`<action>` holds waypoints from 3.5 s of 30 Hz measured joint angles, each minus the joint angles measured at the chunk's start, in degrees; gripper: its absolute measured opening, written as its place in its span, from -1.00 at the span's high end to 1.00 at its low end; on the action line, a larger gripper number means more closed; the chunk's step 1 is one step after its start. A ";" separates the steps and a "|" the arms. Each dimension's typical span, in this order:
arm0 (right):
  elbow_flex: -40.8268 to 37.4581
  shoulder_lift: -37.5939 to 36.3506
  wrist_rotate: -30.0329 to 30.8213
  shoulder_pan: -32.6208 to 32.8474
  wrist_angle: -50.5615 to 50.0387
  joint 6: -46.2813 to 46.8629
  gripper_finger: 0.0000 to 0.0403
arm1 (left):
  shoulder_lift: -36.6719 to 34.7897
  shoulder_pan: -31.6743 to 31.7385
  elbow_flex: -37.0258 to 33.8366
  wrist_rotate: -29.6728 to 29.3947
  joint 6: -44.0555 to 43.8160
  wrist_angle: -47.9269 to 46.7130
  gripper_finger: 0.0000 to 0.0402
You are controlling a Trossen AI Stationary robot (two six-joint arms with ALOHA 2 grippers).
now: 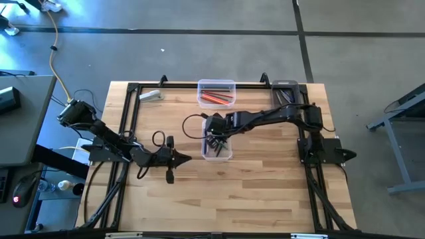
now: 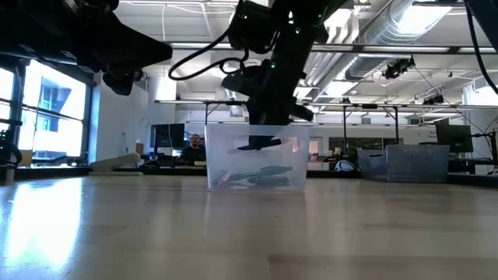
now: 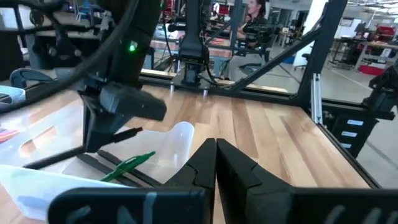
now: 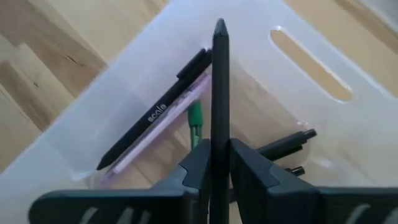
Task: Sort crayons/erasers/pens/pencils in bins
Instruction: Put the black pen into the bottom transparent bin, then return to home position
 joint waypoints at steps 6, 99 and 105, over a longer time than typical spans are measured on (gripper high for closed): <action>0.00 1.06 -1.34 -0.02 0.04 -1.44 0.58 | 0.02 -0.09 0.00 0.03 0.02 -0.26 1.00; -79.11 -113.78 -19.93 -18.95 42.08 -49.05 1.00 | -69.65 47.03 -12.17 43.61 8.98 -46.96 1.00; -84.51 -113.79 -20.20 -22.14 49.67 -46.40 1.00 | -78.80 50.19 -12.14 41.79 9.41 -58.75 1.00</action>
